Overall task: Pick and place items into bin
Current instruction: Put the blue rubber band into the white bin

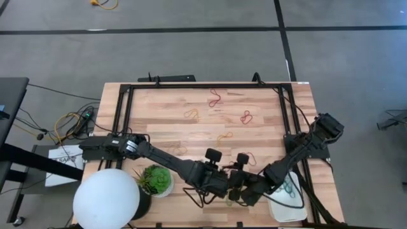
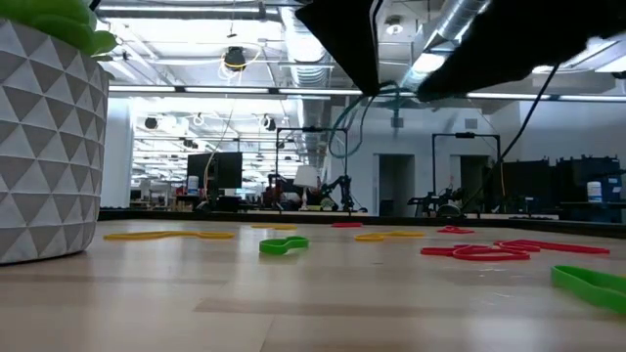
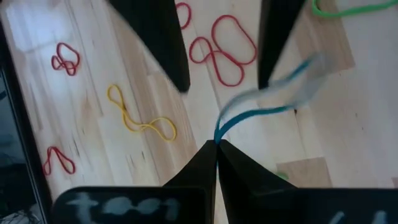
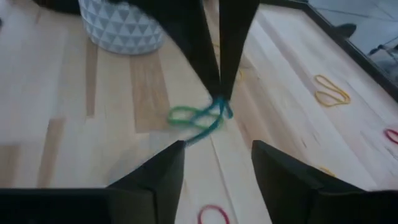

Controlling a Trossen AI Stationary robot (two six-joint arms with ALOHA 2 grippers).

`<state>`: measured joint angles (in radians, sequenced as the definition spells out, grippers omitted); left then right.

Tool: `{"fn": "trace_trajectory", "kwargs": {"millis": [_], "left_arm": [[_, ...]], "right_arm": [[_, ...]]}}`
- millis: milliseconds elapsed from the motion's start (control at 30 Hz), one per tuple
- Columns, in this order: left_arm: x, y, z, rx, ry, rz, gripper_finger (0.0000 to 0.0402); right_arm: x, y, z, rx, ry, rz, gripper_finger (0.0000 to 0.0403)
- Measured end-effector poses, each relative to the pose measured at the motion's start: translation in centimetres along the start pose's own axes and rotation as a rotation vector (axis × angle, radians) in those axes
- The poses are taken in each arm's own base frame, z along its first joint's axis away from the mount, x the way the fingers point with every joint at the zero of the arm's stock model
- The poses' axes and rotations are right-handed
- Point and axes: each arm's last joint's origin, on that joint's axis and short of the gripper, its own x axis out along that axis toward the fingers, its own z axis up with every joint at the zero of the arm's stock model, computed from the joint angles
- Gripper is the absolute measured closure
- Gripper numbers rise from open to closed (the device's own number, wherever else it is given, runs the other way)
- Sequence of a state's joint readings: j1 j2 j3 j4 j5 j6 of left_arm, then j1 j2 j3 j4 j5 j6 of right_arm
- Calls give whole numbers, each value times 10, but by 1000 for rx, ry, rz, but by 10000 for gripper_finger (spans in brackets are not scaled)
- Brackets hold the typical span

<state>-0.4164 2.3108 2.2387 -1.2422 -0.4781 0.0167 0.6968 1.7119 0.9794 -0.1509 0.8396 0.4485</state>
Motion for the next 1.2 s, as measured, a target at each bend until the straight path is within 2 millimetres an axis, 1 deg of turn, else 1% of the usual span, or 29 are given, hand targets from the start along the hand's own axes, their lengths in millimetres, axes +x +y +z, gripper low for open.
{"fn": "trace_trajectory", "kwargs": {"millis": [100, 200, 500, 633, 833, 900, 1033, 1200], "left_arm": [[0, 0, 0, -8, 0, 2, 401], [0, 0, 1, -9, -8, 18, 401], [-1, 0, 1, -8, -14, 37, 401], [-1, 0, 2, -13, -16, 42, 401], [-1, -1, 2, -17, -24, 40, 401], [-1, -1, 2, -19, -24, 39, 401], [-2, -1, 2, -21, -23, 39, 401], [-2, -1, 2, -36, -23, 40, 401]], "right_arm": [[2, 0, 4, 8, -11, 36, 204], [2, 1, 6, 19, -28, 43, 203], [10, -5, 10, 40, -27, 23, 223], [10, -6, 10, 41, -26, 22, 244], [13, -8, 11, 46, -26, 10, 316], [14, -10, 11, 50, -25, 4, 333], [17, -13, 12, 60, -26, -5, 341], [18, -13, 13, 67, -29, -7, 330]]}}
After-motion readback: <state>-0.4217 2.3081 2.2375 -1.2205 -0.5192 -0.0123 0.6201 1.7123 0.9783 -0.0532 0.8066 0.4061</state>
